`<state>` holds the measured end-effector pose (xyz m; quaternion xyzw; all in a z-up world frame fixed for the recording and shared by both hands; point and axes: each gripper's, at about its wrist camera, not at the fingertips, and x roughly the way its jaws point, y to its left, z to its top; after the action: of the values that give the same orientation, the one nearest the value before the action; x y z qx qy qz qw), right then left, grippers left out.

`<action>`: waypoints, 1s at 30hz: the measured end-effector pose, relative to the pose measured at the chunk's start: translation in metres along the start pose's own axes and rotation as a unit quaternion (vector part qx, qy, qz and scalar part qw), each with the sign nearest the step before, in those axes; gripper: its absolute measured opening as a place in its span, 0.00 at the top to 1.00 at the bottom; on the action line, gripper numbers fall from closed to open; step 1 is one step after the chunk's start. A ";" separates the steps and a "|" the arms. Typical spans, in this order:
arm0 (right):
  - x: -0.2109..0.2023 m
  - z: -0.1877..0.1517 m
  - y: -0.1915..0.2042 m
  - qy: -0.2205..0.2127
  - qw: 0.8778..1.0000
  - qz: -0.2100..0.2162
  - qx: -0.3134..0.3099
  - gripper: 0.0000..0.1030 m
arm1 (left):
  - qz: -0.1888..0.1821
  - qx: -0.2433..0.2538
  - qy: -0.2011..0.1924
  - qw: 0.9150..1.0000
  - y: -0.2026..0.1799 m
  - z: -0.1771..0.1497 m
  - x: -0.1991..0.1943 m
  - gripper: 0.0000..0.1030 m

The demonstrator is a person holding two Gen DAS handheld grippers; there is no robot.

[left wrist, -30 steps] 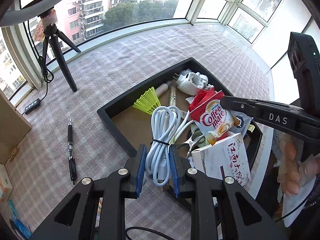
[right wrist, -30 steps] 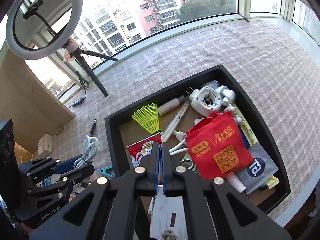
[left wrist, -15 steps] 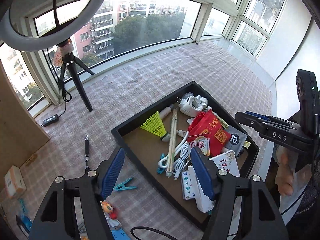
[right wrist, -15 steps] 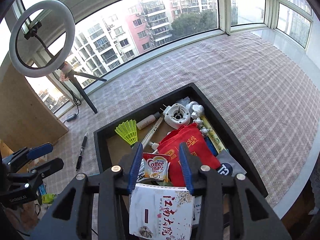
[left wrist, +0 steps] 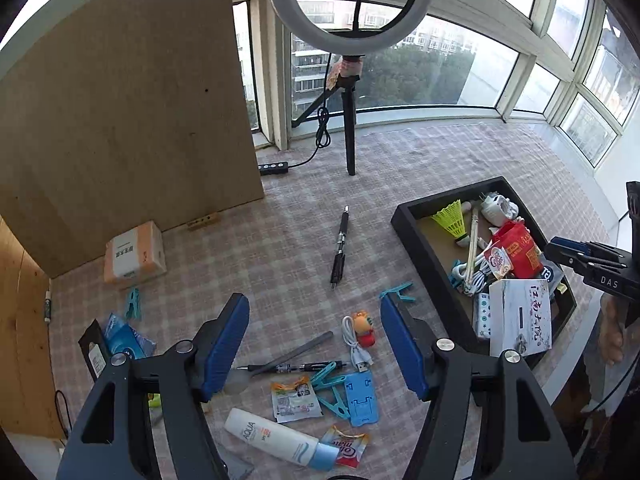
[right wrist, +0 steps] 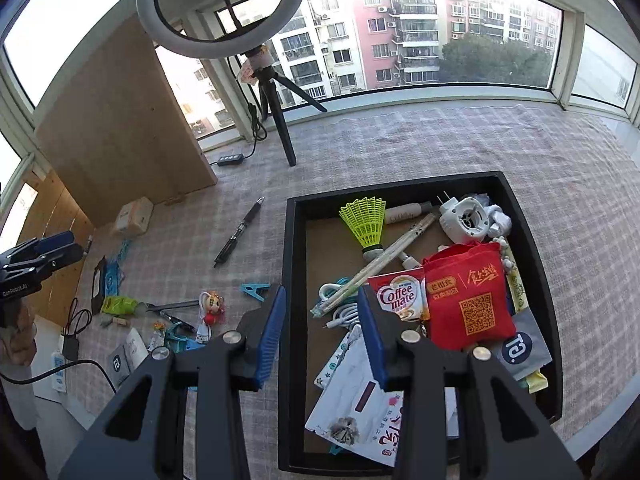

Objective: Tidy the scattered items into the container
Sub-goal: 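Move the left tool to the black pen while the right tool approaches the blue clothespin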

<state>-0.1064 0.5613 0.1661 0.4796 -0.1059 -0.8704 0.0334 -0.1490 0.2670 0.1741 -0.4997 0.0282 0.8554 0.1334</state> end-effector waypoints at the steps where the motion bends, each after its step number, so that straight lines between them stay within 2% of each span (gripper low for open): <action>1: 0.004 0.000 0.005 0.005 1.000 0.004 -0.016 0.64 | -0.001 -0.008 0.007 1.000 0.003 -0.002 0.004 0.40; 4: 0.020 -0.002 0.029 0.030 0.995 0.015 -0.089 0.64 | -0.004 -0.017 0.025 1.000 0.005 -0.004 0.020 0.42; 7: 0.038 -0.007 0.058 0.056 0.983 0.020 -0.174 0.64 | -0.008 -0.007 0.044 0.999 -0.001 0.002 0.039 0.42; 11: 0.064 -0.008 0.089 0.076 0.964 0.019 -0.253 0.64 | -0.012 0.027 0.068 0.997 -0.013 0.016 0.067 0.42; 14: 0.088 -0.003 0.102 0.093 0.957 0.023 -0.275 0.64 | -0.024 0.041 0.097 0.994 -0.018 0.027 0.098 0.42; 16: 0.107 -0.001 0.107 0.109 0.951 0.017 -0.288 0.64 | -0.015 0.054 0.113 0.992 -0.022 0.032 0.122 0.42; 20: 0.140 -0.003 0.109 0.134 0.941 0.019 -0.310 0.64 | -0.027 0.054 0.146 0.987 -0.025 0.040 0.170 0.42; 24: 0.161 -0.006 0.112 0.148 0.931 0.022 -0.334 0.64 | -0.033 0.052 0.165 0.984 -0.026 0.050 0.207 0.42; 30: 0.184 -0.003 0.114 0.166 0.923 0.029 -0.346 0.64 | -0.031 0.054 0.181 0.981 -0.030 0.061 0.240 0.42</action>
<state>-0.2084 0.4201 0.0368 0.5723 0.1955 -0.7597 0.2392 -0.3044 0.3551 -0.0002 -0.6389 0.0827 0.7434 0.1799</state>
